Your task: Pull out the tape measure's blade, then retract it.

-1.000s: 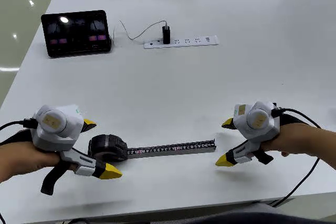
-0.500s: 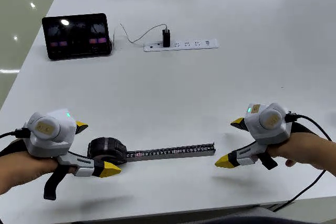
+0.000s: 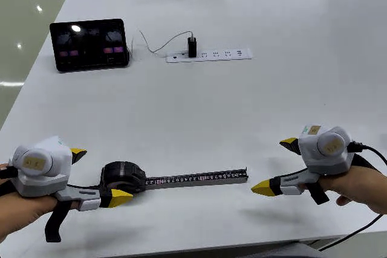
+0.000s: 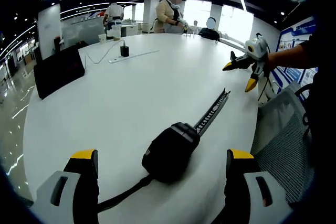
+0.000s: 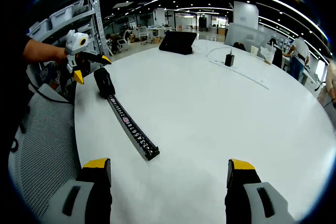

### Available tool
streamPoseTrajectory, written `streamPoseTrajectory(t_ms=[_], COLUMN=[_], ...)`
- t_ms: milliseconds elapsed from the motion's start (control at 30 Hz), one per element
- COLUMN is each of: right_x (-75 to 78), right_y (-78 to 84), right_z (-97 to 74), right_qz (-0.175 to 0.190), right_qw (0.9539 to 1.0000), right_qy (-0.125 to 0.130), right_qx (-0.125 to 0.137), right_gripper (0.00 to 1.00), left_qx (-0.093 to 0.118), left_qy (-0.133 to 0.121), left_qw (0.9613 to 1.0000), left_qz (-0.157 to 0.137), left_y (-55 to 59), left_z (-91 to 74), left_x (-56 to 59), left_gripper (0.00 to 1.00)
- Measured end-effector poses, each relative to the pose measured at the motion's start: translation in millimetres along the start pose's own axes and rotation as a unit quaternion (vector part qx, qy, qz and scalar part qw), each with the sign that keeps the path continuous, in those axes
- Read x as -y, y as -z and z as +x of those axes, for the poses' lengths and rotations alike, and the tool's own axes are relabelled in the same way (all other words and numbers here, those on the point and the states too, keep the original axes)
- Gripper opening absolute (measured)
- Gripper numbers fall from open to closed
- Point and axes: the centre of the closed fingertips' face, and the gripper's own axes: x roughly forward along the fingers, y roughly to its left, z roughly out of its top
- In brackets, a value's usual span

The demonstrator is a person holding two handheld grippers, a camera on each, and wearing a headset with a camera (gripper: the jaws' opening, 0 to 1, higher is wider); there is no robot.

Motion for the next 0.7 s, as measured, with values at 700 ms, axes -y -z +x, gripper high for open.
streamPoseTrajectory(t_ms=[700], right_x=[4.9], right_y=[14.7], right_z=[-25.0], right_qz=[0.005], right_qw=[0.9991], right_qy=[0.028], right_qx=[0.032], right_gripper=[0.99], left_qx=[0.042], left_qy=[-0.021], left_qw=[0.9983], left_qz=[-0.033], left_y=[4.2], left_z=[-16.2], left_x=[-3.2], left_gripper=[0.98])
